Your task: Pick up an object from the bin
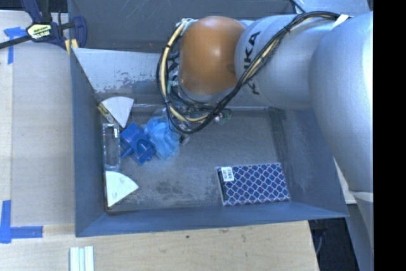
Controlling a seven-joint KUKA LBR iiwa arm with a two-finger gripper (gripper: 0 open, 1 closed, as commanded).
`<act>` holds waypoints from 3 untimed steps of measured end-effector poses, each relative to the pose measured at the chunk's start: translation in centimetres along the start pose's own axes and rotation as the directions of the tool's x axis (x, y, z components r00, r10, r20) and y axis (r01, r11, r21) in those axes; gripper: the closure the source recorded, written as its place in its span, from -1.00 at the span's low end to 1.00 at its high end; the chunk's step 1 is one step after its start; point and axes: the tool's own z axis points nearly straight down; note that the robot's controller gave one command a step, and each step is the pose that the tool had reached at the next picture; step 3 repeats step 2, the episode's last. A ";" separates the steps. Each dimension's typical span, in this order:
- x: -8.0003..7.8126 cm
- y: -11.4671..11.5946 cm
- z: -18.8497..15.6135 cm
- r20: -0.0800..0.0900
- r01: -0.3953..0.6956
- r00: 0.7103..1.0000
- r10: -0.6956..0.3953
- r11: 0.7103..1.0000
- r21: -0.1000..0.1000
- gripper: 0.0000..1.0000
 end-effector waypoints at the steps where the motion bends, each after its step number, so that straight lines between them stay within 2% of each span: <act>1: 0.1 0.1 -1.5 -0.004 -0.001 1.000 0.001 1.000 -0.003 1.00; 2: -0.1 0.0 -3.3 0.001 0.000 1.000 0.000 1.000 -0.001 1.00; 3: -0.1 0.0 -3.3 0.001 0.000 1.000 0.000 1.000 -0.001 1.00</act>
Offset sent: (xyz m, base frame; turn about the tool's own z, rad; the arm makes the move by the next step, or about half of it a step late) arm 0.0000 -0.0001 0.0005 0.0000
